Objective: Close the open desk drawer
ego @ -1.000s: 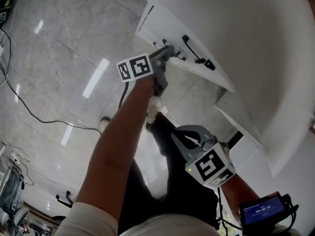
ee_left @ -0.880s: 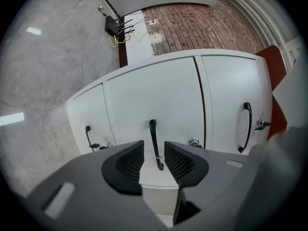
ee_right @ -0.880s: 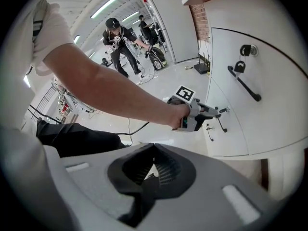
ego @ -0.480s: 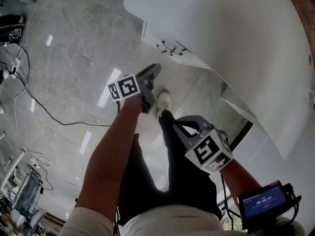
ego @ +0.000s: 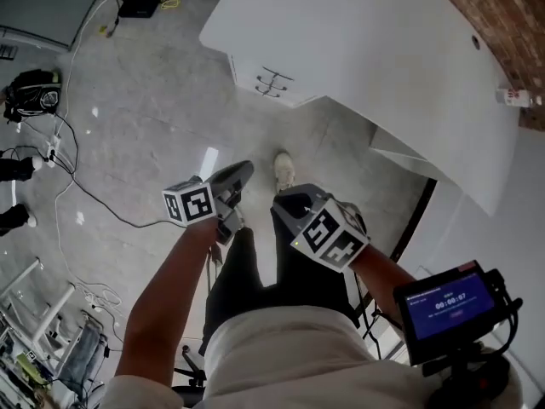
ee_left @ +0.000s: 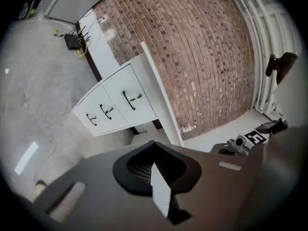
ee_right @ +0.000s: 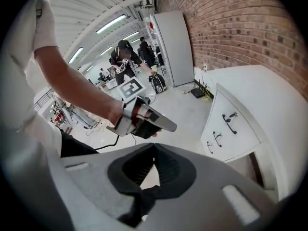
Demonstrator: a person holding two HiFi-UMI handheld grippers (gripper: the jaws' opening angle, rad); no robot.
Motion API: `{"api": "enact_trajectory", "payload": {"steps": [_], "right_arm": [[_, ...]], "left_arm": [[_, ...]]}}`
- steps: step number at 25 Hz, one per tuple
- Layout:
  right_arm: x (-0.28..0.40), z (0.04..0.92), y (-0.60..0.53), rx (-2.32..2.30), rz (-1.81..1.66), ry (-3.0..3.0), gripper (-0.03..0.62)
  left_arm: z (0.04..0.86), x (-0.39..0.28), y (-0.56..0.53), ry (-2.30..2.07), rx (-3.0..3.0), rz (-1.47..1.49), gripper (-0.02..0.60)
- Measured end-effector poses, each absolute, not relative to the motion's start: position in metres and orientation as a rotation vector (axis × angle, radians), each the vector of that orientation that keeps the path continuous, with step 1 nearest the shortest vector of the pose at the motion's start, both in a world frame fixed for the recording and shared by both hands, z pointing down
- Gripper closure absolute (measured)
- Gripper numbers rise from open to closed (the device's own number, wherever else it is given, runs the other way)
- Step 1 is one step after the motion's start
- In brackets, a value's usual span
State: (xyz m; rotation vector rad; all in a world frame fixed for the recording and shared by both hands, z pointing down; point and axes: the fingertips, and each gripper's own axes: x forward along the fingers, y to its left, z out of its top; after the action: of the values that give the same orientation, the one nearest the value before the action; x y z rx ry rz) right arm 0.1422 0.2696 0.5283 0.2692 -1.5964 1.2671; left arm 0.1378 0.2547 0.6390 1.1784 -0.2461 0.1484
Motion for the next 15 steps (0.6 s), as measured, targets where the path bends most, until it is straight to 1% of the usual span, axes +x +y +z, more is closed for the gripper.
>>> {"api": "enact_trajectory", "payload": {"steps": [3, 11, 13, 15], "right_arm": [[0.119, 0.49, 0.262, 0.301, 1.224, -1.602, 0.591], [0.115, 0.501, 0.261, 0.344, 1.178, -1.678, 0.591], [0.107, 0.491, 0.259, 0.366, 1.198, -1.694, 0.592], [0.093, 0.466, 0.257, 0.385, 1.201, -1.702, 0.591]], "left_arm": [[0.571, 0.104, 0.245, -0.212, 1.215, 0.154, 0.577], [0.524, 0.089, 0.233, -0.207, 1.334, 0.143, 0.577], [0.507, 0.084, 0.231, -0.202, 1.368, 0.143, 0.577], [0.474, 0.073, 0.228, -0.184, 1.406, 0.129, 0.577]]}}
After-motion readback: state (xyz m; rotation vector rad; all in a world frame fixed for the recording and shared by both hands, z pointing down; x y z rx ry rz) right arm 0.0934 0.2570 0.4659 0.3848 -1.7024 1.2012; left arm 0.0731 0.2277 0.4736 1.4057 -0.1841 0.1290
